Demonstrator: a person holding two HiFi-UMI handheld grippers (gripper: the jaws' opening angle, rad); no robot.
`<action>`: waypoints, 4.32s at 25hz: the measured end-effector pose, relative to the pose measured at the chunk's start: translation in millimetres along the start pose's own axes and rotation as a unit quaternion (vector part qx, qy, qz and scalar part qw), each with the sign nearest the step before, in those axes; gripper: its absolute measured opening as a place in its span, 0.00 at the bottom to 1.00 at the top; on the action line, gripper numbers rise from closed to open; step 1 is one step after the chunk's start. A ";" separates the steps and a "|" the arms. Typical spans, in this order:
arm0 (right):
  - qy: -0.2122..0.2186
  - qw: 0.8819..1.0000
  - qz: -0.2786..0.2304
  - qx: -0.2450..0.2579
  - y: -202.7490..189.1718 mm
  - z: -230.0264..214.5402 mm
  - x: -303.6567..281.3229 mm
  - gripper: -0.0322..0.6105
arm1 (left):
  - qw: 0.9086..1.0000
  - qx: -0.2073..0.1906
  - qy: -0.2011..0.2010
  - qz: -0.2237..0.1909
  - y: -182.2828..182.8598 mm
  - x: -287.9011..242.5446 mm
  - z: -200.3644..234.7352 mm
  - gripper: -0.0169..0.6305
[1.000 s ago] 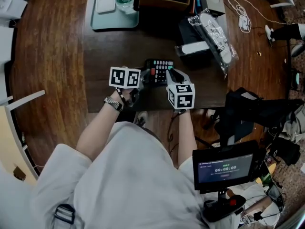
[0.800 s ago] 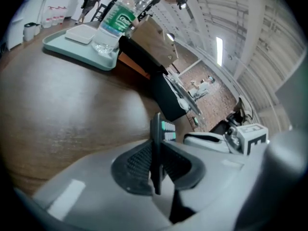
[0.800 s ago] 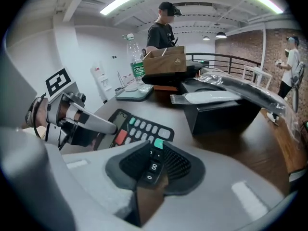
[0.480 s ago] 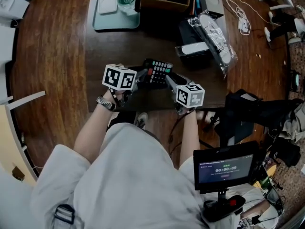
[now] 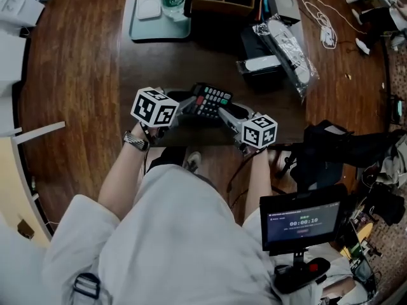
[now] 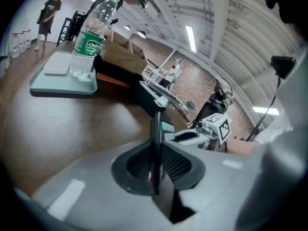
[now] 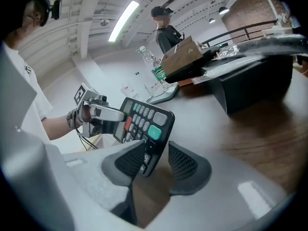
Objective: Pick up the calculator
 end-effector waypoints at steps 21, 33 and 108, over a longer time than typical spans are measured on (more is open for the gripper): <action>-0.067 0.986 -0.047 0.143 65.3 24.7 48.6 0.27 | 0.991 -0.094 0.018 -0.098 28.6 34.1 -58.6 0.11; -0.132 0.959 -0.115 0.224 124.9 67.5 116.3 0.27 | 0.960 -0.206 0.014 -0.191 54.8 77.0 -136.4 0.11; -0.174 0.913 -0.253 0.266 99.6 276.7 206.9 0.27 | 0.892 -0.340 -0.013 -0.297 -65.4 220.9 -243.8 0.11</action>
Point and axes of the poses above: the fingertips, and each gripper's own axes: x backward along the fingers, z to its left, y out of its top, the point moved 6 cm from there along x, backward along the fingers, and after that the axes turned 9 degrees about x, right-handed, at the moved point
